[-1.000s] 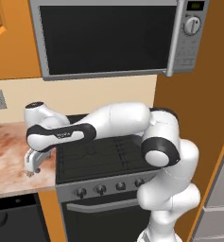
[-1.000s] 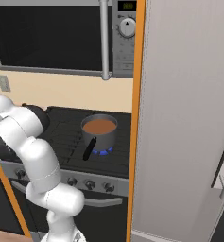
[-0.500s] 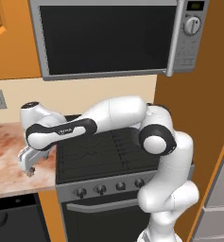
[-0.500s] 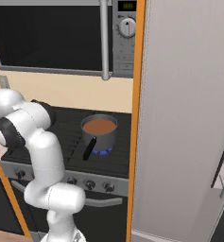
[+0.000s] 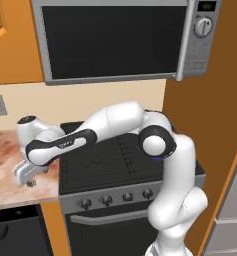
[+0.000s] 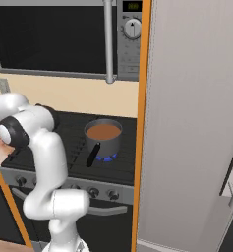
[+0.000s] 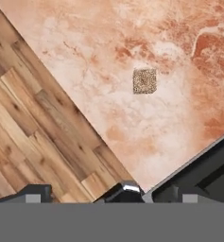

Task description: Pick up the sugar cube(s) and place them in the saucepan with hot chocolate.

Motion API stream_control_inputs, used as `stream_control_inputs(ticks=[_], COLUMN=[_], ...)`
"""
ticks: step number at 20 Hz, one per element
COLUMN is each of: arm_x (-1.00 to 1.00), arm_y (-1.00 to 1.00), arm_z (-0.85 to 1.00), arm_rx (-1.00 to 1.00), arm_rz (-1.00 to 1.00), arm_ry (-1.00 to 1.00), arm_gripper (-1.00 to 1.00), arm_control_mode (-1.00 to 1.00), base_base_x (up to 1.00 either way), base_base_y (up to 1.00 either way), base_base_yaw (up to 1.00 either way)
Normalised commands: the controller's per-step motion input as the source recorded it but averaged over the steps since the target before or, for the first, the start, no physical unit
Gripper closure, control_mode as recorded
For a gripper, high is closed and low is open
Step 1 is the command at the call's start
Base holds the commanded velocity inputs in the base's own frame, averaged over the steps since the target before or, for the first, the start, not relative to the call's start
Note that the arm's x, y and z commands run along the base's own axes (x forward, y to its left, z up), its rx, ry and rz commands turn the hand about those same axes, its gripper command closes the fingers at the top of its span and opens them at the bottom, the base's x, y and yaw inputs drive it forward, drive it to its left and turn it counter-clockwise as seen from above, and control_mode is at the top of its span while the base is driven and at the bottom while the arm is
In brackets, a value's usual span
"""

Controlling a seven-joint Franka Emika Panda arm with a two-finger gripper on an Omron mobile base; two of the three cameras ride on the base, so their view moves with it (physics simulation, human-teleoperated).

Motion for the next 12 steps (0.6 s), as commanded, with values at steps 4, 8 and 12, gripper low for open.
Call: stream_control_inputs(ticks=[4,8,12], arm_x=[0.09,0.16,0.35], arm_y=[0.13,0.18,0.17], arm_z=[-0.31,-0.22,-0.18], arm_rx=[0.0,0.0,0.0], arm_rz=[-0.06,-0.05,-0.04], arm_ry=[-0.06,-0.05,-0.03], arm_gripper=[-1.0,-1.0,-1.0], arm_control_mode=[-1.0,-1.0,-1.0], base_base_x=[0.0,0.0,0.0], base_base_y=[0.0,0.0,0.0], base_base_yaw=[0.0,0.0,0.0])
